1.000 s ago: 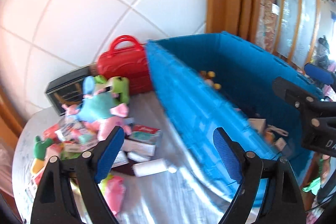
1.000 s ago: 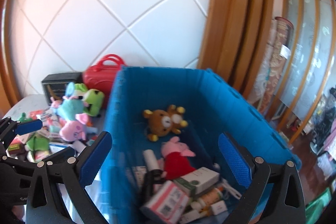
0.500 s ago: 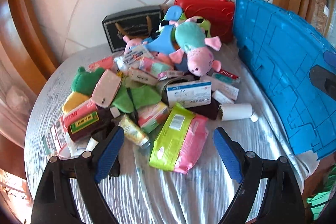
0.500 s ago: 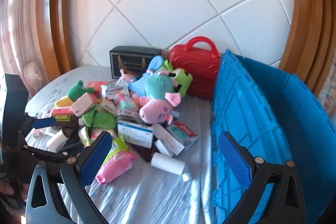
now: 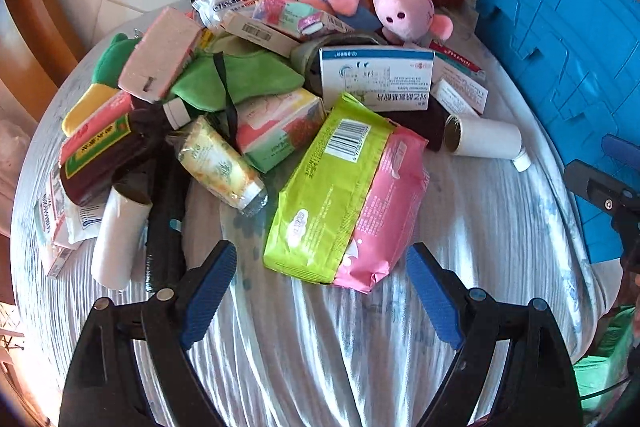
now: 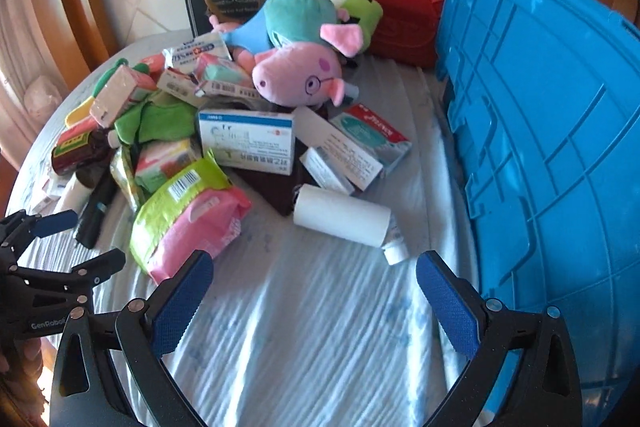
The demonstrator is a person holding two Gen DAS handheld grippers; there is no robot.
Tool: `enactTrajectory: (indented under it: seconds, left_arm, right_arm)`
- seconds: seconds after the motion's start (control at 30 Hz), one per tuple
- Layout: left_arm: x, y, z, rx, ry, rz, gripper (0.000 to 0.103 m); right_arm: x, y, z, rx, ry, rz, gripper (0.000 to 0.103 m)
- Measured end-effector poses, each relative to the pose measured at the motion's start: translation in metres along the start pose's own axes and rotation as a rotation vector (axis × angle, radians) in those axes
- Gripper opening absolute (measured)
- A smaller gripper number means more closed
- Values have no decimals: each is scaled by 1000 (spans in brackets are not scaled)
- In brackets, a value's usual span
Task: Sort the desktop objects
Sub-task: 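Move both tools back to the pile on the bed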
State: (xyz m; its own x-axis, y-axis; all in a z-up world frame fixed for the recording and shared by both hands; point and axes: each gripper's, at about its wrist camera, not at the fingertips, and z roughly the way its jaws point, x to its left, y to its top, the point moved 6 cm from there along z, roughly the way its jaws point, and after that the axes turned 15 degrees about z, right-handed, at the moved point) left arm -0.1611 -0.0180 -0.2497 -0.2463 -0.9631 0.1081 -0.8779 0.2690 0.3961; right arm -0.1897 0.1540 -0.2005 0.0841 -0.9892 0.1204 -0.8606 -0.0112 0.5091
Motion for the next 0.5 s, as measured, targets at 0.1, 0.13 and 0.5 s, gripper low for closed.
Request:
enactTrajectory:
  seconds: [0.1,0.13,0.5]
  left_arm:
    - [-5,1,22,35,-5,11,87]
    - [-5,2,28,43,-6,12,87]
    - [-10,30,83,98,-2,39,97]
  right_arm:
    - [-12,-7,20,46,-16,14,103]
    - [-15,-9,26,61,-20,15,103]
    - [-50,-9,77,156,-49,48,103]
